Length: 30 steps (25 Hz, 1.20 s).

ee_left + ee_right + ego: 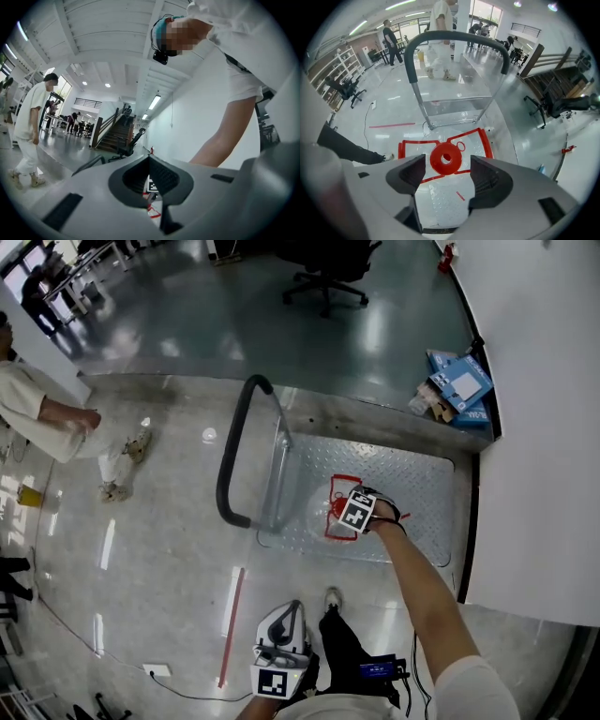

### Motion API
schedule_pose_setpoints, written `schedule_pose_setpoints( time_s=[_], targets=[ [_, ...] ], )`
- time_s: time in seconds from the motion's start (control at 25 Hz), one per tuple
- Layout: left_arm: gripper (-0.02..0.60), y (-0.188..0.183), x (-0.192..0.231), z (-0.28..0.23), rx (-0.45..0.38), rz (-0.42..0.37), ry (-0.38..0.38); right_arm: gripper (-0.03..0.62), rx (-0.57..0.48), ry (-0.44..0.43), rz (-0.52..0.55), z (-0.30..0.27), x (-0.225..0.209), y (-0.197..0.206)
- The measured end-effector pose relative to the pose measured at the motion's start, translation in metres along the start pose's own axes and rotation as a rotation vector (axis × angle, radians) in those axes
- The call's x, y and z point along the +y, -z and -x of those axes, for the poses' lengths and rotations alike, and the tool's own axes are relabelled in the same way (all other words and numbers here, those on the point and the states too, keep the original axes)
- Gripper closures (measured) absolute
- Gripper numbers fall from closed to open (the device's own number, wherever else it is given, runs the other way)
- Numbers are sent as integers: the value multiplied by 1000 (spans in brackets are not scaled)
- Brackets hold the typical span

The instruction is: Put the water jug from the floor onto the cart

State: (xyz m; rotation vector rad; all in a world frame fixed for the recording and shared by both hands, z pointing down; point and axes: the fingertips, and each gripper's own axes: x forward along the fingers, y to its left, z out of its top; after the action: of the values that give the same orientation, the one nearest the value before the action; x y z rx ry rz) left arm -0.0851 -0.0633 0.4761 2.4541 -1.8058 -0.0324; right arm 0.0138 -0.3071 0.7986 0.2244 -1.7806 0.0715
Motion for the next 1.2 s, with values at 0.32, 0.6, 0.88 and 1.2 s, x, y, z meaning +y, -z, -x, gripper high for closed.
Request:
schedule_pose_setpoints(
  time_s=[0.32, 0.6, 0.88, 1.2],
  targets=[
    [578, -4, -15, -45, 0, 5, 72, 292, -95, 45, -87, 41, -5, 0],
    [578, -24, -29, -58, -38, 12, 117, 293, -372, 132, -260, 123, -7, -22],
    [578, -63, -35, -41, -103, 26, 136, 448, -748, 391, -442, 268, 28, -27],
    [578, -94, -40, 18, -193, -7, 144, 576, -1020, 616, -526, 400, 131, -18]
  ],
)
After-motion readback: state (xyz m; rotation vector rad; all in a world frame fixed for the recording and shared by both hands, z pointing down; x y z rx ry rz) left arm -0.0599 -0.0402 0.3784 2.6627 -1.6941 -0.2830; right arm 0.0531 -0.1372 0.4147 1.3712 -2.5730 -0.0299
